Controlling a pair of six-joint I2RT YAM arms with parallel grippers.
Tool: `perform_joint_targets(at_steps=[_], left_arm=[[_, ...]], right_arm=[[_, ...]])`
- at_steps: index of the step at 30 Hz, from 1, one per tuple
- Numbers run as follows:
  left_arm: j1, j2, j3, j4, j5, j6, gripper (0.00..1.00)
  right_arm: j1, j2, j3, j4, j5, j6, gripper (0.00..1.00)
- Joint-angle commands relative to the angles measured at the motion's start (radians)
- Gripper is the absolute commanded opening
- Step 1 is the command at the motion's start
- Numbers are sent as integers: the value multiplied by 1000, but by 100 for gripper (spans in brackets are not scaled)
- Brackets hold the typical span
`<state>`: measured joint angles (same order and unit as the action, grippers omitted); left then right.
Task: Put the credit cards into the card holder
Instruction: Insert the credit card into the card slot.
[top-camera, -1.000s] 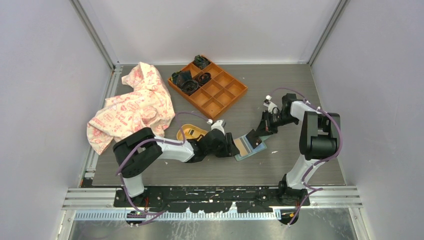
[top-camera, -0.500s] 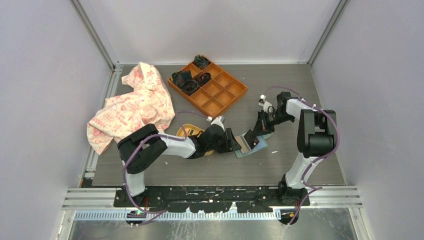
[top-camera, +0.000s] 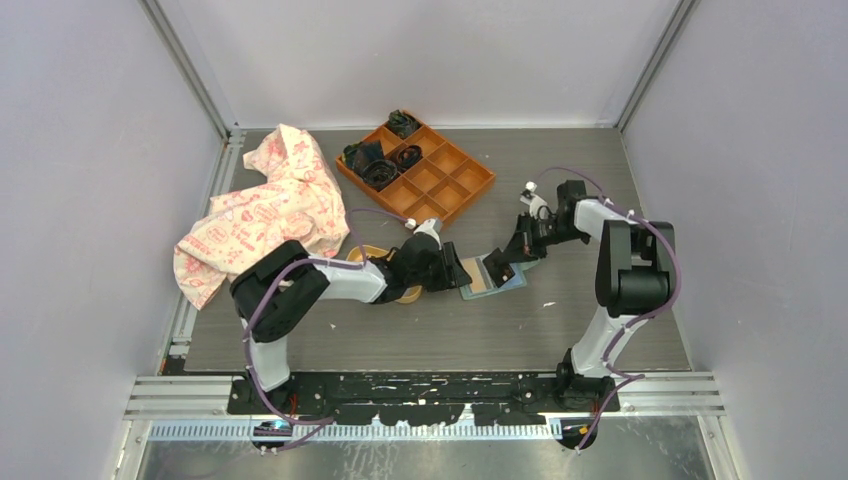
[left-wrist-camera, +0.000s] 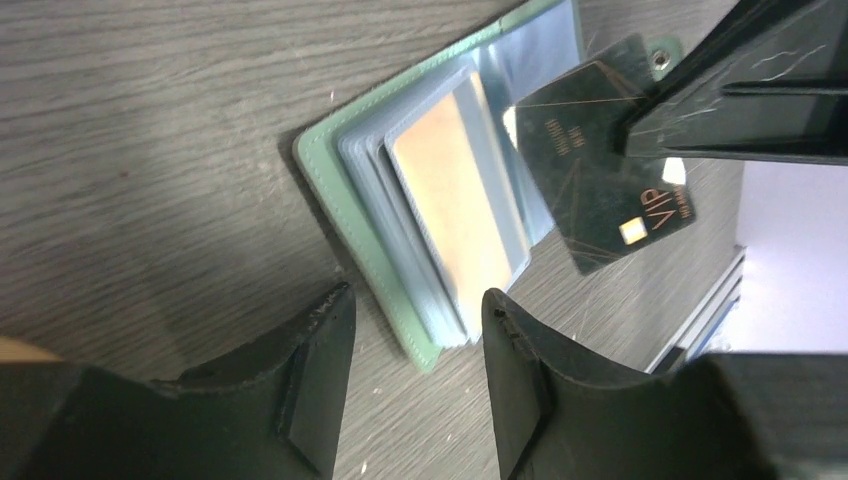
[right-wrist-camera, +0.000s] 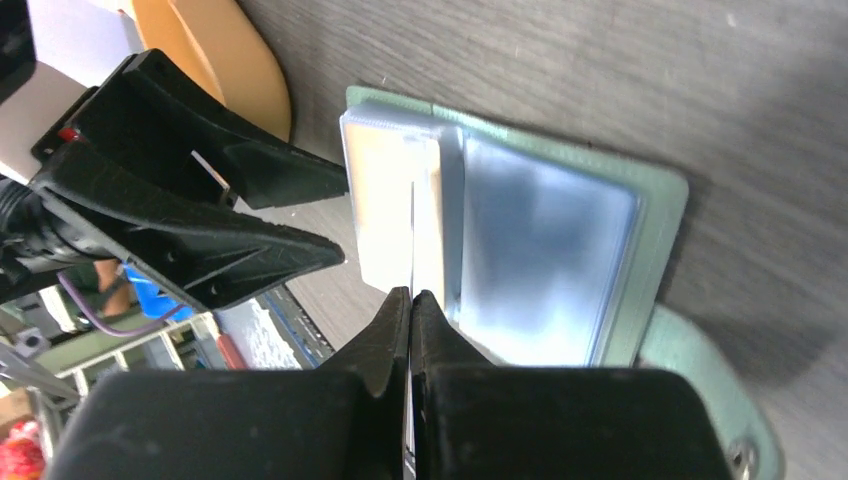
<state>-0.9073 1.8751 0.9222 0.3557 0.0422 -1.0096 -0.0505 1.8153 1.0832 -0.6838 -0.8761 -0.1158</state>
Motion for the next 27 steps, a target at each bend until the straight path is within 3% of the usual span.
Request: perform_joint_targets(at_steps=[1, 6, 10, 20, 27], left_arm=[[7, -102, -7, -88, -22, 103, 50], [7, -152, -9, -94, 3, 160, 46], [6, -156, 21, -106, 33, 164, 40], [-5, -61, 135, -161, 91, 157, 38], [-5, -56, 148, -286, 6, 196, 40]], right_arm=[[-75, -124, -102, 102, -118, 67, 1], [-92, -157, -203, 297, -186, 202, 1], [-92, -131, -218, 353, -200, 267, 1], [-92, -50, -187, 296, -124, 293, 1], [-93, -45, -176, 244, -64, 273, 1]])
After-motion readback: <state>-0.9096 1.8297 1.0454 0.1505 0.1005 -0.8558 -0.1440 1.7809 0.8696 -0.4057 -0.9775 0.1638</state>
